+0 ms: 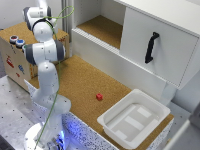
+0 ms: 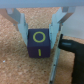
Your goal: Put the purple object on the table
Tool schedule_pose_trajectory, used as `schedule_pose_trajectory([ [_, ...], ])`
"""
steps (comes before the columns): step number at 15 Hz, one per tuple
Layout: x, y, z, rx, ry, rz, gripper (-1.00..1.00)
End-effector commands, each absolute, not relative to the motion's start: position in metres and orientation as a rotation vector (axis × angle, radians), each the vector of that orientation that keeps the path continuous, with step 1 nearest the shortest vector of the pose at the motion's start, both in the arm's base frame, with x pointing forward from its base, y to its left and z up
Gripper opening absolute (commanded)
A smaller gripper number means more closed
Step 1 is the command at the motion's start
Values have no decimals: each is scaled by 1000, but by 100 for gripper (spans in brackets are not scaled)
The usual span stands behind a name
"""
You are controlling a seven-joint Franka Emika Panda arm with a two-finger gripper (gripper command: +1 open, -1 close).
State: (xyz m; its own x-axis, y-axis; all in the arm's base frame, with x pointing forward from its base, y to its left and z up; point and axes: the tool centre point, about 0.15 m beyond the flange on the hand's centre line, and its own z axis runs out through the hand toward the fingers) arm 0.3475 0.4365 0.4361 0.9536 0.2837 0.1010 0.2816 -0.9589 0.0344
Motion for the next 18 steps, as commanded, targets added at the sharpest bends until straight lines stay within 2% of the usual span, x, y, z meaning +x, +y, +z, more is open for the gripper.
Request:
schedule_pose_trajectory([
  [1, 343, 384, 476, 3017, 352, 279, -100],
  [4, 337, 341, 474, 3014, 376, 318, -100],
  [10, 312, 226, 445, 2991, 604, 387, -100],
  [18, 335, 88, 426, 3090, 648, 414, -100],
])
